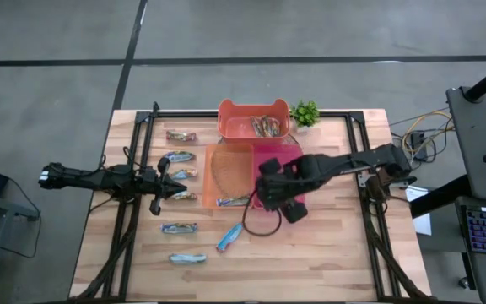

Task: Pick and place Granola Bars by type
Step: Put the red granola bar into the pink bin

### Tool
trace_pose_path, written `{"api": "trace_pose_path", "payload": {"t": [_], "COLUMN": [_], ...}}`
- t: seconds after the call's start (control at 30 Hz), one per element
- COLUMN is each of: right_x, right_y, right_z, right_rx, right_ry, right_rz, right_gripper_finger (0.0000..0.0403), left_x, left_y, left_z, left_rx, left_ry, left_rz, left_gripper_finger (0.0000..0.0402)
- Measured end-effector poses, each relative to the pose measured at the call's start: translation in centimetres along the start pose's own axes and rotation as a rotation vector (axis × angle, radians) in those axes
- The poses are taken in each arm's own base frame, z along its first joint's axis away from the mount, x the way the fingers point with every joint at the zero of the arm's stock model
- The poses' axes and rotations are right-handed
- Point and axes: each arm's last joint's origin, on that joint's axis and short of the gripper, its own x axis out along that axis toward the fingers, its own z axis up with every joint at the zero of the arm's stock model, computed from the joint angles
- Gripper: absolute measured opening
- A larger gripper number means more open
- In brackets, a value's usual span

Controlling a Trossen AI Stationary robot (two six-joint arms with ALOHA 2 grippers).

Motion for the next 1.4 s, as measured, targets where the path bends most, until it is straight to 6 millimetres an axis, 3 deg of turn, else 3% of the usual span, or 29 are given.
{"api": "trace_pose_path", "payload": {"t": [0.5, 0.9, 1.17, 1.4], "right_x": [3.3, 6.9, 8.9, 12.2], "right_y": [0.9, 3.1, 5.4, 5.8], "right_z": [5.6, 10.4, 12.3, 12.6], "right_rx": [-0.043, -0.096, -0.17, -0.18], "right_ry": [-0.07, -0.139, -0.168, -0.112], "right_rz": [-0.007, 0.016, 0.055, 0.058], "right_gripper_finger": [0.0361, 0.0361, 0.0361, 0.0361], "left_x": [0.0, 0.0, 0.0, 0.0], "left_y": [0.0, 0.0, 0.0, 0.0], "left_z": [0.0, 0.0, 0.0, 0.0], "left_rx": [0.0, 0.0, 0.0, 0.0], "left_ry": [0.0, 0.0, 0.0, 0.0], "left_rz": [0.0, 0.0, 0.0, 0.0], "left_gripper_finger": [0.0, 0.0, 0.0, 0.0]}}
